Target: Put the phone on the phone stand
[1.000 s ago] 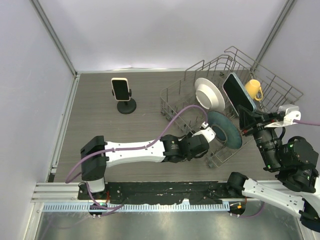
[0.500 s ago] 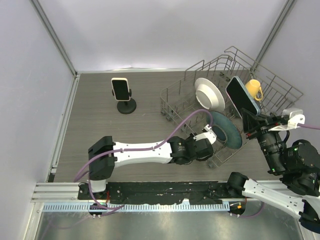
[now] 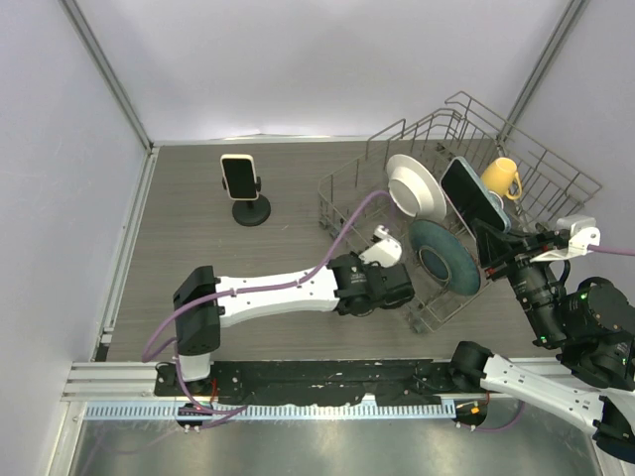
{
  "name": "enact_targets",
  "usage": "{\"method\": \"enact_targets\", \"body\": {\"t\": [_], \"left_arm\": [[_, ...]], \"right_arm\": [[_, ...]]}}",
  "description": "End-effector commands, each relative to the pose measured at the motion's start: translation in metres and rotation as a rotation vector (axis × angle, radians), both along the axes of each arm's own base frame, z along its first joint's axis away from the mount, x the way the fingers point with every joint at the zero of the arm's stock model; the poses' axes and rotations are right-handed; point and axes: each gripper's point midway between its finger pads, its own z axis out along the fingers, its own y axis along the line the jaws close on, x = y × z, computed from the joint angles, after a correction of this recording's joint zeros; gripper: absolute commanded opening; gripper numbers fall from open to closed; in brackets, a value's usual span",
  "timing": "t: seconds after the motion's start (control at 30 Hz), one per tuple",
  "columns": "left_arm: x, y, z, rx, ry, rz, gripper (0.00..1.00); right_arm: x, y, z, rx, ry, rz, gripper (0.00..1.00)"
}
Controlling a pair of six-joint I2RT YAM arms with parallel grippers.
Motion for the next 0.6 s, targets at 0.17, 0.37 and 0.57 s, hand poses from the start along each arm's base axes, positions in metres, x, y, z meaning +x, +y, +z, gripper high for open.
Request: {"method": "enact_targets", "body": {"t": [0.17,0.37,0.57], "left_arm": [[0.047,0.125,0.062,-0.176,-0.109,0.639,0.0],[0.059,0.19,0.048,-0.409,-0.09,1.117,0.0],[0.076,0.2,0.045,-0.448,-0.074,1.329,0.0]], "right_arm": [[-0.006,0.011,0.027,0.121,-0.041,0.072,0.0],[-0.005,0.014,0.027,0.134,-0.028,0.08,0.0],[-0.003,0.019,0.023,0.138,-0.009,0.084,0.0]]}}
